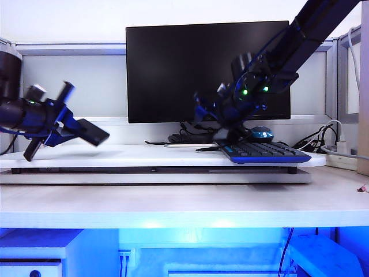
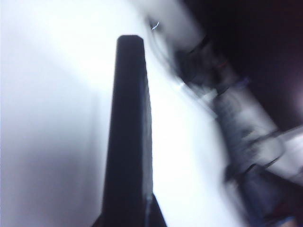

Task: Unplug the data cable of the portable hard drive.

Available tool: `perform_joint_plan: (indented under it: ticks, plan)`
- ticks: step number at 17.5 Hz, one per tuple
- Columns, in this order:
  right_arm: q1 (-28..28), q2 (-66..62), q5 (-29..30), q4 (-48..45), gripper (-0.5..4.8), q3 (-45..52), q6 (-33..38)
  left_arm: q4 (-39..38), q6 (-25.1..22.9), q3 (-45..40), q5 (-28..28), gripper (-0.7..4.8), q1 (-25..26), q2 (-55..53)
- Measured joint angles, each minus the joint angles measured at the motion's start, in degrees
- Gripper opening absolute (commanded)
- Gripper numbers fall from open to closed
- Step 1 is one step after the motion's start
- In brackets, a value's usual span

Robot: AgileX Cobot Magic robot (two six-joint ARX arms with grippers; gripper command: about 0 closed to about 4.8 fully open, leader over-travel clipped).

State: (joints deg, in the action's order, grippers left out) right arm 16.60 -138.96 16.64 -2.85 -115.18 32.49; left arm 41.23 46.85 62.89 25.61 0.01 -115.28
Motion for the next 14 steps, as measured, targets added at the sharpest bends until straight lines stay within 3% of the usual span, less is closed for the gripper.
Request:
perform_joint_plan:
  ticks: [1,2,4,5,8,10,12,14]
  plan:
    - [0.04,0.48,0.04,2.23,4.03,-0.09,-0.90,-3.98,-4.94,2.36,-0.35,-0.06,-0.02,-0.42]
    - [0.04,0.55,0.09,3.50,4.55,-0.09,-1.44,-5.57,-7.19,3.63,-1.29,-0.06,-0.04,-0.98]
    - [0.22,1.60,0.28,6.82,4.76,-0.24,-3.58,-9.01,-11.72,5.11,-3.89,0.05,-0.04,-1.40]
    - [0.28,1.88,0.00,9.22,4.77,-0.20,-6.10,-10.01,-14.14,5.75,-5.42,0.46,-0.02,-1.36]
    - [0.35,3.69,-3.93,13.97,4.77,-0.17,-12.83,-14.16,-24.68,6.40,-7.21,2.49,0.04,-1.27]
    - [0.11,4.52,-6.05,15.98,4.77,-0.09,-15.78,-15.47,-27.23,6.12,-7.34,3.98,0.07,-1.55]
    - [0.02,4.96,-6.29,18.10,4.78,-0.07,-17.51,-14.88,-28.20,6.19,-8.33,4.63,0.07,-1.36]
    - [0.07,5.27,-6.38,18.64,4.79,-0.04,-18.03,-14.95,-29.14,6.19,-8.72,4.72,0.37,-1.16]
